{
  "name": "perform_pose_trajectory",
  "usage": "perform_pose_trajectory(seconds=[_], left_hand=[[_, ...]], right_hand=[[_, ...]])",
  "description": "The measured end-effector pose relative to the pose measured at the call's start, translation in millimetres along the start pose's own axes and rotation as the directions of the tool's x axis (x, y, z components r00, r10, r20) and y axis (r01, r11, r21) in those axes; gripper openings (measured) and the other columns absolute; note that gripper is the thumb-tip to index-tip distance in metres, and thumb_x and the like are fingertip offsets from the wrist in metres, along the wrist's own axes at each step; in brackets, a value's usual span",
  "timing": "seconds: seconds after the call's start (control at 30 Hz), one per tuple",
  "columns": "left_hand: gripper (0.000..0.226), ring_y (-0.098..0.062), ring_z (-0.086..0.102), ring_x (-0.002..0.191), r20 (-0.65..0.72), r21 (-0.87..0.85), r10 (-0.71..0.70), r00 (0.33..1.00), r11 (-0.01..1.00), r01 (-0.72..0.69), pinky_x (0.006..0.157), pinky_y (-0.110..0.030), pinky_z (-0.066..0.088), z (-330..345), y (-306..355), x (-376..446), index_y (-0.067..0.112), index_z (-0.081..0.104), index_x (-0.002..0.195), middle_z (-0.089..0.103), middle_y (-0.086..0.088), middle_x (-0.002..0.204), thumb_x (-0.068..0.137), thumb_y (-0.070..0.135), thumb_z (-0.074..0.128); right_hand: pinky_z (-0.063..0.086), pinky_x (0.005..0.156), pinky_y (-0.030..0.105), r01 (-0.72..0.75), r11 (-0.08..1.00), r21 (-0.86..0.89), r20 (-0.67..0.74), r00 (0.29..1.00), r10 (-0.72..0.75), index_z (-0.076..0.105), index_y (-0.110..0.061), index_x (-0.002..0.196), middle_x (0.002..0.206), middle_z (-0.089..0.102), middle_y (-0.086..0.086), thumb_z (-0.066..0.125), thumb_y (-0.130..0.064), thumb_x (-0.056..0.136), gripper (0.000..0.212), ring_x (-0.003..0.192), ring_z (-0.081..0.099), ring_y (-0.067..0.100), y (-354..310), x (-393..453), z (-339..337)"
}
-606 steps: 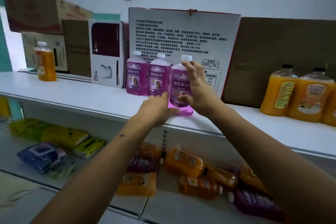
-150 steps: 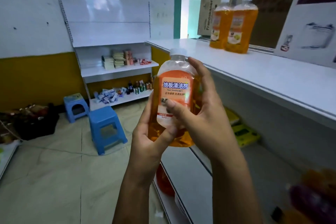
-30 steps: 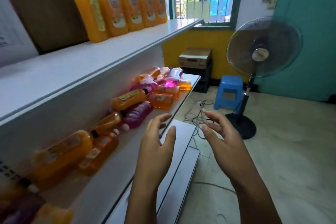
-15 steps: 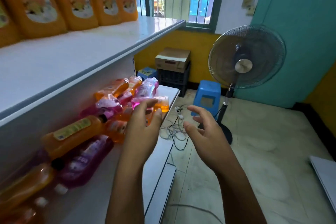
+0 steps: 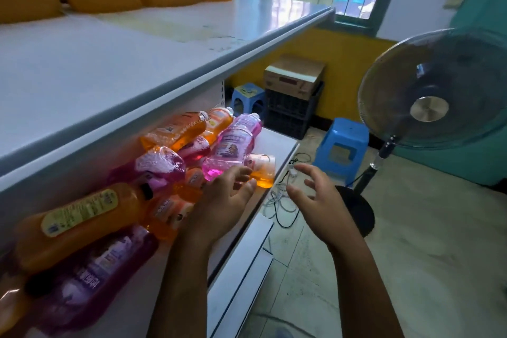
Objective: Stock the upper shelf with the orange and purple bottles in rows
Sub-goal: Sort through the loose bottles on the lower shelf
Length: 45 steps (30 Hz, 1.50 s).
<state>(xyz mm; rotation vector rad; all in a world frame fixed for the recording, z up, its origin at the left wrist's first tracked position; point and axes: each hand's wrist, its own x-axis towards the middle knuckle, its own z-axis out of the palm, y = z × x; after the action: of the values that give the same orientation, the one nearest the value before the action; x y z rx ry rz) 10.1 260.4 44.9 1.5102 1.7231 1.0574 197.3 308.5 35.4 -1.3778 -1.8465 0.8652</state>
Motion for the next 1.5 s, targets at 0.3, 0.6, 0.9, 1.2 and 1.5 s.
perform_pose_trajectory(seconds=[0.3,0.6,0.9,1.2,1.5], left_hand=[[0.027,-0.006,0.062,0.102,0.098,0.181,-0.2,0.975,0.967,0.18,0.092,-0.034,0.051,9.5,5.0,51.2,0.032,0.062,0.12,0.068,0.009,0.11,0.1,0.045,0.049],[0.04,-0.02,0.053,0.127,-0.329,0.175,-0.458,0.826,0.83,0.53,0.102,-0.031,0.04,23.6,-2.8,58.3,0.025,0.052,0.14,0.057,-0.003,0.141,0.104,0.038,0.043],[0.053,-0.019,0.033,0.145,-0.429,0.025,-0.49,0.759,0.834,0.552,0.119,-0.042,0.028,56.2,-13.0,60.7,0.031,0.026,0.155,0.032,0.0,0.16,0.105,0.031,0.041],[0.049,-0.022,0.035,0.142,-0.452,0.093,-0.499,0.739,0.798,0.596,0.116,-0.04,0.031,55.9,-3.3,70.6,0.022,0.037,0.151,0.041,-0.005,0.154,0.104,0.037,0.042],[0.029,-0.025,0.058,0.102,-0.524,0.158,-0.496,0.692,0.742,0.652,0.092,-0.041,0.049,61.5,-2.1,89.2,0.019,0.063,0.111,0.067,-0.008,0.112,0.104,0.033,0.039]], right_hand=[[0.047,0.099,0.038,0.21,0.967,-0.148,0.448,0.886,-0.124,0.059,-0.02,0.133,0.13,0.057,0.004,0.077,-0.027,0.084,0.053,0.12,0.055,0.021,13.0,116.9,28.3],[0.046,0.101,0.033,0.374,0.92,-0.114,0.704,0.684,-0.191,0.056,-0.028,0.136,0.133,0.061,-0.001,0.081,-0.027,0.08,0.062,0.122,0.055,0.02,28.5,177.7,41.8],[0.043,0.108,0.044,0.514,0.855,-0.069,0.777,0.565,-0.278,0.032,-0.029,0.151,0.146,0.052,0.0,0.08,-0.038,0.078,0.088,0.133,0.05,0.024,28.0,181.7,62.0],[0.057,0.089,0.037,0.364,0.926,-0.095,0.876,0.472,-0.096,0.055,-0.046,0.107,0.111,0.067,-0.01,0.067,-0.06,0.05,0.06,0.096,0.066,0.011,34.8,210.4,13.3],[0.059,0.073,0.028,0.07,0.987,0.143,0.9,0.407,-0.159,0.061,-0.029,0.124,0.107,0.076,0.001,0.074,-0.034,0.063,0.062,0.093,0.074,0.019,44.7,234.3,-32.4]])
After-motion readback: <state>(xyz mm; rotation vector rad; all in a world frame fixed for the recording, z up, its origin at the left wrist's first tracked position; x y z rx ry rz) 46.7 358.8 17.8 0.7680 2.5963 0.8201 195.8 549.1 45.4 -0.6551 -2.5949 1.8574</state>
